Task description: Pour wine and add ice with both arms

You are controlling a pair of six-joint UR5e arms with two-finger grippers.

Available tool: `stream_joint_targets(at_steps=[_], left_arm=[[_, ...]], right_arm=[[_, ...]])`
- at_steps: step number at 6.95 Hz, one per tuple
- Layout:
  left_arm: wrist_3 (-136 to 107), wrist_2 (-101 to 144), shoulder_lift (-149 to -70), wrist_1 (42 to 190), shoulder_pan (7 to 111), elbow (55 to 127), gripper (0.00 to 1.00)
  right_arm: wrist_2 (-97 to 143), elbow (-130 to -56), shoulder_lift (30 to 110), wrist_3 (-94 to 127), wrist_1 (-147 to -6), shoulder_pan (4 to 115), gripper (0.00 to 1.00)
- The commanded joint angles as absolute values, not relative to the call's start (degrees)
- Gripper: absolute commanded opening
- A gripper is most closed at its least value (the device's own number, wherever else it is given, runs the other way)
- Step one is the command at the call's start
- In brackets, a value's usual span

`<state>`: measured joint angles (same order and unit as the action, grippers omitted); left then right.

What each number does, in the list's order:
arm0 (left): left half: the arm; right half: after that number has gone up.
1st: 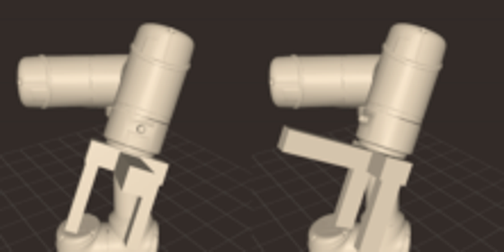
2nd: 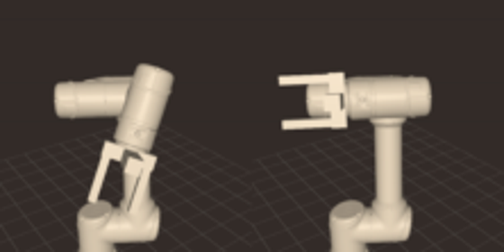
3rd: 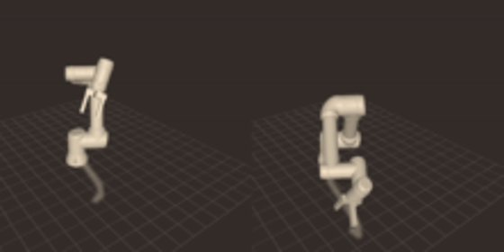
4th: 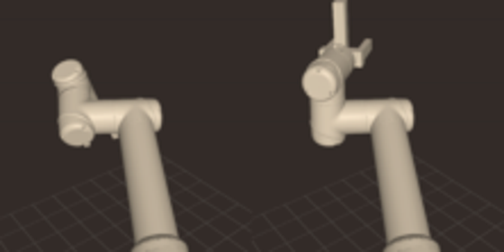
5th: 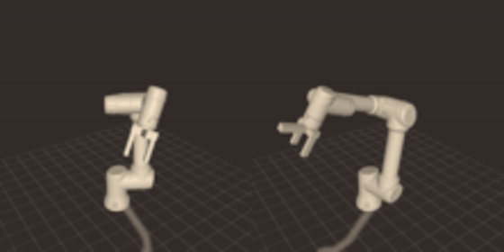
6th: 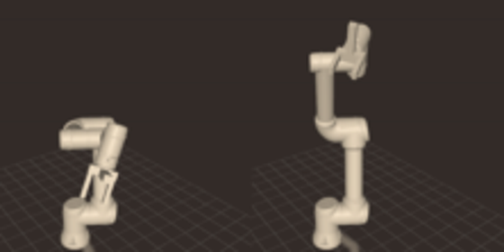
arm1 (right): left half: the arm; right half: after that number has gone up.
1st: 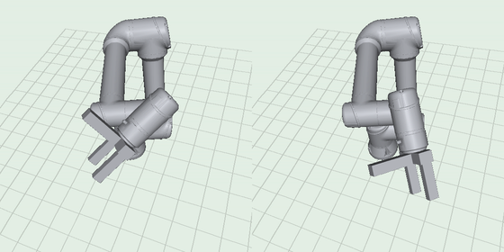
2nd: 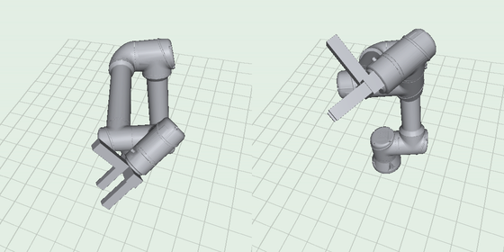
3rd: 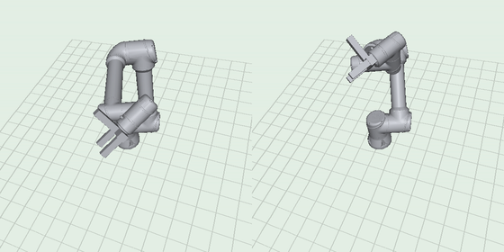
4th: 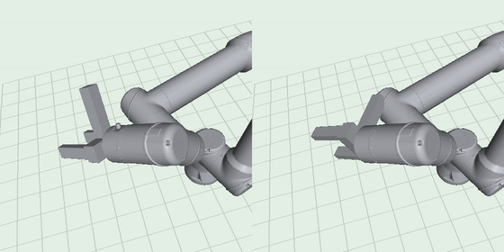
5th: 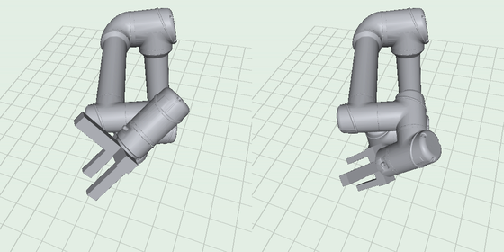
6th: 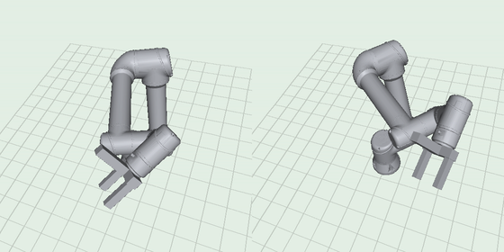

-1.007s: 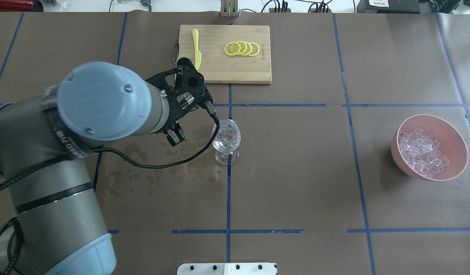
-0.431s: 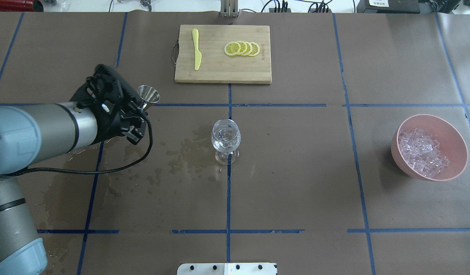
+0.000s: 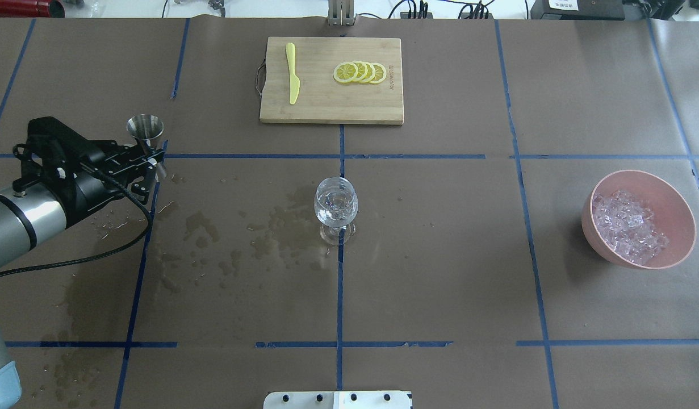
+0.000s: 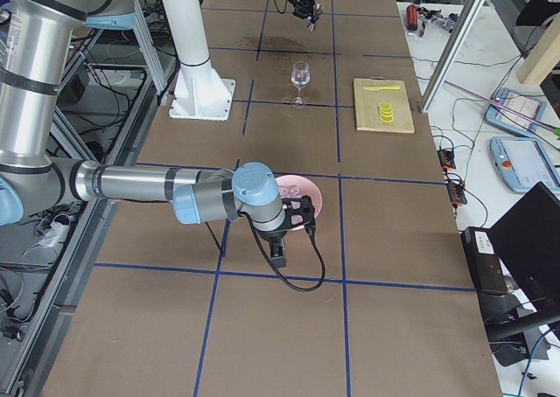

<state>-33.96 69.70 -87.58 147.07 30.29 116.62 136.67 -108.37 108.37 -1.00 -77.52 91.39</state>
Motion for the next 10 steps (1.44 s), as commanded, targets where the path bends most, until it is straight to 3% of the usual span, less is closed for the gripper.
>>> stream_joint_targets(at_steps=[1, 6, 10], left_arm=[[-38.7, 60.2, -84.2, 162.4, 28.5, 108.6, 0.0], [-48.1, 37.6, -81.6, 176.1, 11.6, 93.9, 0.0], [-54.1, 35.6, -82.4, 176.2, 7.3, 90.1, 0.0]], right_arm=[[136.7, -108.4, 108.4, -0.9, -77.5, 91.4, 1.0], [136.7, -108.4, 108.4, -0.9, -77.5, 91.4, 1.0], [136.7, -108.4, 108.4, -1.0, -77.5, 91.5, 1.0]])
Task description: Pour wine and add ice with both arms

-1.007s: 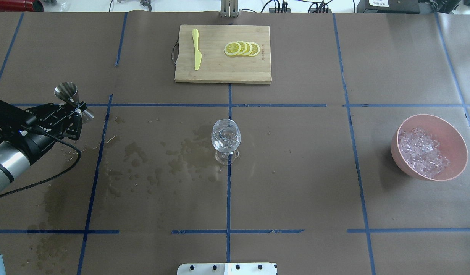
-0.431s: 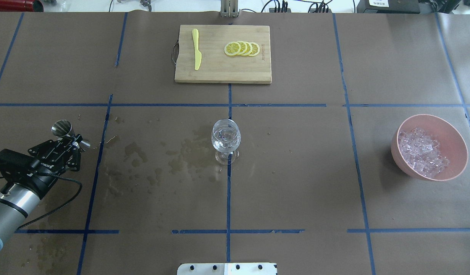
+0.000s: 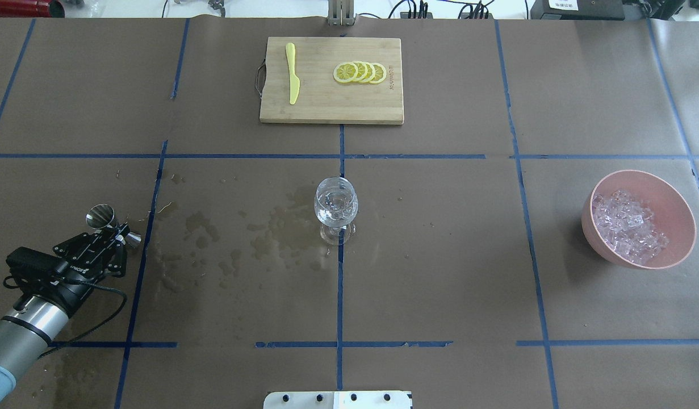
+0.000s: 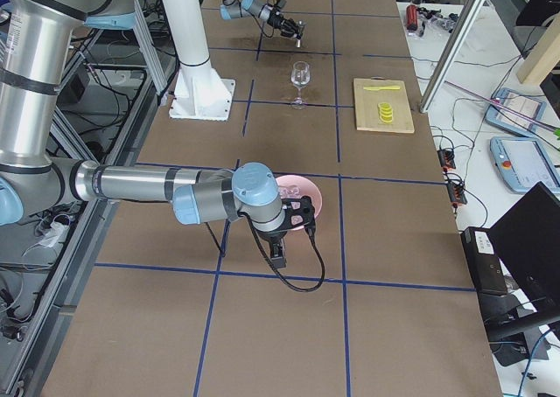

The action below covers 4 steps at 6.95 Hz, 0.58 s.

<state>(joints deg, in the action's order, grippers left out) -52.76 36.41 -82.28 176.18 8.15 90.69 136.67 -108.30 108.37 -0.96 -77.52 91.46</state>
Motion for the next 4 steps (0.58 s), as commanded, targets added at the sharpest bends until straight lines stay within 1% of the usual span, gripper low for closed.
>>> stream_joint_targets(at_steps=[1, 3, 4], left_arm=[[-54.1, 35.3, -82.7, 176.2, 7.2, 89.5, 0.0], [-54.2, 35.1, -82.9, 176.2, 6.9, 88.9, 0.0], [-54.1, 35.1, -82.9, 176.2, 6.9, 88.9, 0.07]], right_arm=[[136.7, -108.4, 108.4, -1.0, -77.5, 91.5, 1.0], [136.7, -108.4, 108.4, -1.0, -77.5, 91.5, 1.0], [136.7, -108.4, 108.4, -1.0, -77.5, 91.5, 1.0]])
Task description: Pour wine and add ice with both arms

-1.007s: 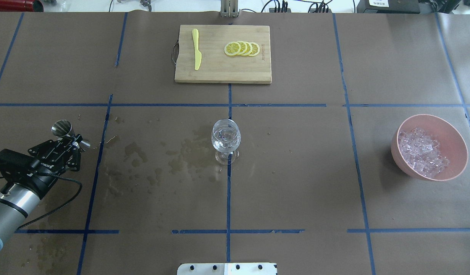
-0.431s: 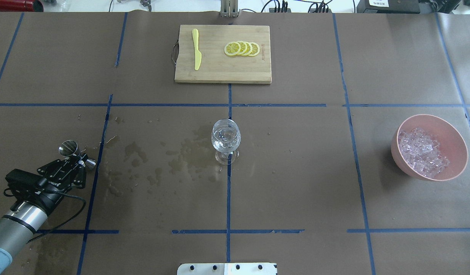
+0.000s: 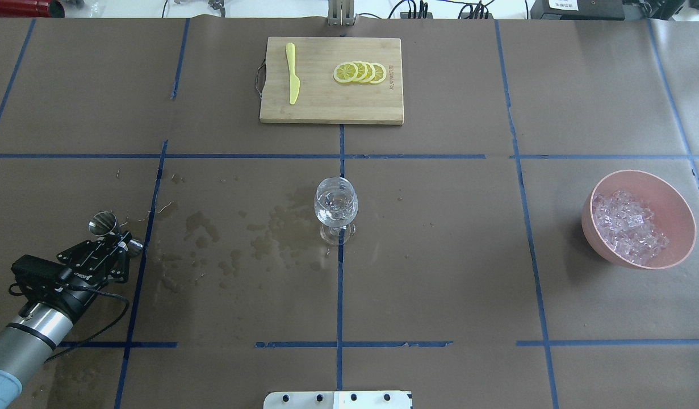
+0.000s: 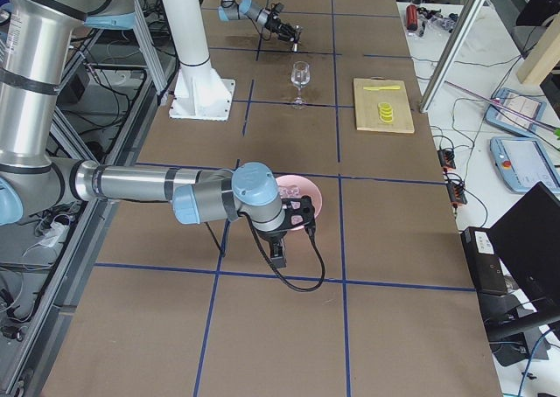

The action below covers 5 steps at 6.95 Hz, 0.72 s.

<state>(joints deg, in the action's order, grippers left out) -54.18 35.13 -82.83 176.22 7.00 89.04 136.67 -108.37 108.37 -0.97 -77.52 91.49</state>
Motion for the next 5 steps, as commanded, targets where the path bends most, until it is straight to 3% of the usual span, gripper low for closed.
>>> stream_joint_targets(at_steps=[1, 2, 3, 4, 5], left_arm=[[-54.1, 35.1, -82.9, 176.2, 6.6, 88.9, 0.18], [-54.1, 35.1, -82.9, 176.2, 6.6, 88.9, 0.35], [-54.1, 35.1, -83.0, 176.2, 6.6, 88.9, 0.6], [-54.0, 35.1, -83.0, 176.2, 6.6, 88.9, 0.76], [-54.1, 34.6, -83.0, 176.4, 6.6, 89.2, 1.0]], right_arm=[[136.7, -108.4, 108.4, -1.0, -77.5, 91.5, 1.0], [136.7, -108.4, 108.4, -1.0, -77.5, 91.5, 1.0], [136.7, -108.4, 108.4, -1.0, -77.5, 91.5, 1.0], [136.7, -108.4, 108.4, -1.0, -77.5, 91.5, 1.0], [136.7, -108.3, 108.4, -1.0, -77.5, 91.5, 1.0]])
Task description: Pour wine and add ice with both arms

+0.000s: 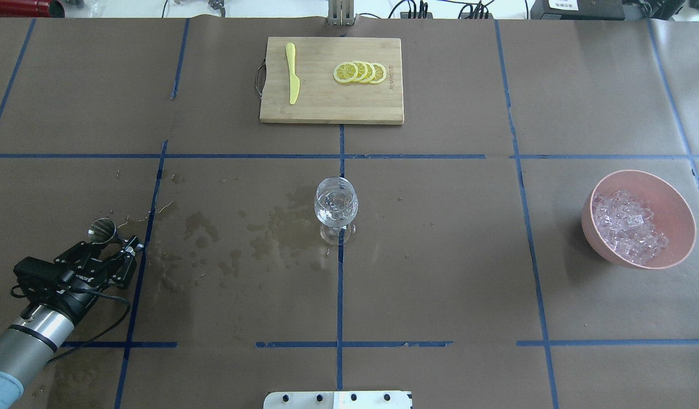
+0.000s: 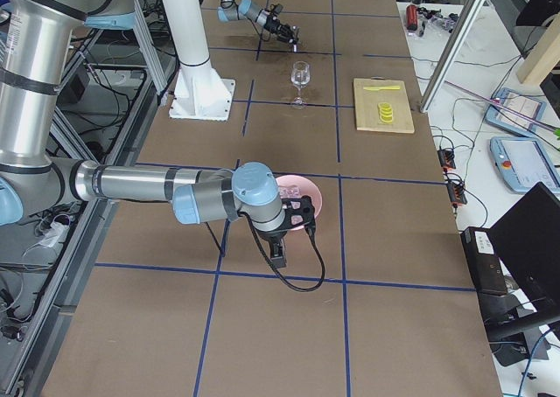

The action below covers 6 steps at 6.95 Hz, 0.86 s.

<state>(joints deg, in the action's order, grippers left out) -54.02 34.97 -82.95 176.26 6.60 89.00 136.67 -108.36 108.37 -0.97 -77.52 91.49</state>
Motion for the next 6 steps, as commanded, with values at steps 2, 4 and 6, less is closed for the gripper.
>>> stream_joint_targets(at_steps=[2, 4, 6], left_arm=[[-53.5, 30.0, -82.9, 179.9, 6.6, 89.3, 1.0], [-53.3, 24.5, -83.0, 182.5, 6.5, 89.6, 1.0], [-50.6, 23.3, -83.8, 183.0, 6.5, 92.1, 1.0]], right_arm=[[136.7, -108.3, 108.4, -1.0, -77.5, 91.5, 1.0], [136.7, -108.3, 108.3, -1.0, -77.5, 91.5, 1.0], [136.7, -108.3, 108.3, -0.9, -77.5, 91.6, 1.0]])
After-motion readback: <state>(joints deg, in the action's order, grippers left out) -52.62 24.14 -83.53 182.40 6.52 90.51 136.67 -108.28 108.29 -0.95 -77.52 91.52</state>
